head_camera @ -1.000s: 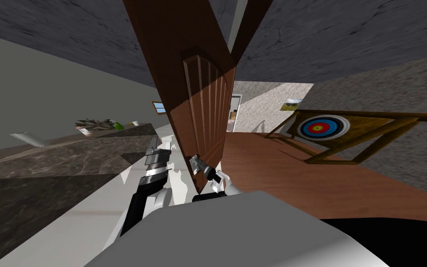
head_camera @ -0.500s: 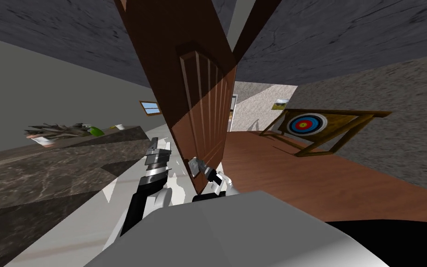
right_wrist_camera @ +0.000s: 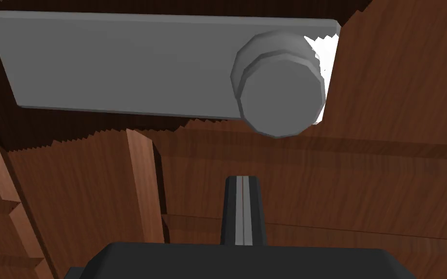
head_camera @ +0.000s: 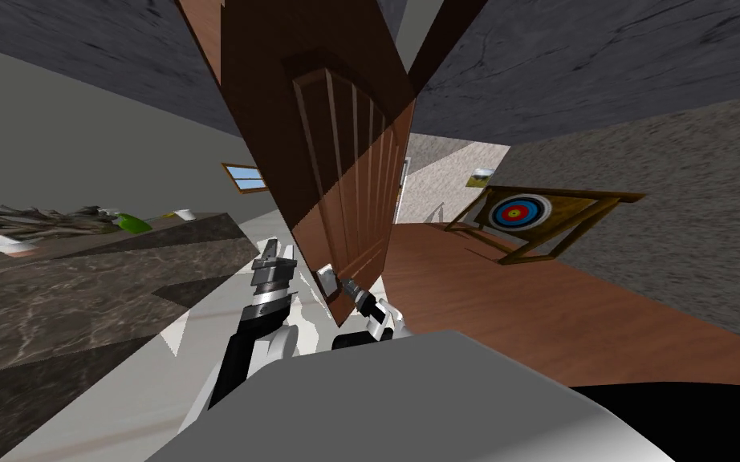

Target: Push the door open

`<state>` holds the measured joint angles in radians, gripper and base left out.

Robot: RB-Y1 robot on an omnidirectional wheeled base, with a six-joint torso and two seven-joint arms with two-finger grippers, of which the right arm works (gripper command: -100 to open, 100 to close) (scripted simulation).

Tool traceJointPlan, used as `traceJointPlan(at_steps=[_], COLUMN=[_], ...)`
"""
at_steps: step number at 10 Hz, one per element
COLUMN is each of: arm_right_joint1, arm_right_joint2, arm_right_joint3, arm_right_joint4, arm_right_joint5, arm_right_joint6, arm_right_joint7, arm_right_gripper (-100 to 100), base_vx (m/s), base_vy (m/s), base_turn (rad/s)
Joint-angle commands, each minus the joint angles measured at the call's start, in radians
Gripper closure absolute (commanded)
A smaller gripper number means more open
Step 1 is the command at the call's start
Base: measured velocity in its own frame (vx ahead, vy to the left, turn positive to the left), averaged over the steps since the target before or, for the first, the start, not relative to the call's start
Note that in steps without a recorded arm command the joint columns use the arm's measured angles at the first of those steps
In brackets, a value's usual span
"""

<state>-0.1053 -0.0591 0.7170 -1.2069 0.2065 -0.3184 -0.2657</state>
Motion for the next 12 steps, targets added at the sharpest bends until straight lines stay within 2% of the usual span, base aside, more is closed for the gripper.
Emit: traceJointPlan(at_steps=[1,5,6,9,12], arm_right_joint1=[0.004,0.015,0.012,0.004,-0.004], arm_right_joint2=[-0.004,0.001,0.002,-0.003,0.009], arm_right_joint3=[0.01,0.035,0.03,0.018,0.005], arm_right_joint4=[-0.014,-0.049,-0.038,-0.023,-0.006], arm_right_joint5=[-0.001,-0.002,-0.002,-0.003,-0.005], arm_right_joint6=[0.005,0.016,0.012,0.007,0.002], arm_right_joint7=[-0.008,-0.027,-0.022,-0.016,-0.008], arm_right_gripper=[-100,-100,-100,-100,-100], base_vx=[-0.155,-0.195,-0.088,0.11,0.186], base_vy=[-0.177,-0.149,-0.047,0.14,0.202], base_turn=[-0.029,-0.028,0.0,0.029,0.028])
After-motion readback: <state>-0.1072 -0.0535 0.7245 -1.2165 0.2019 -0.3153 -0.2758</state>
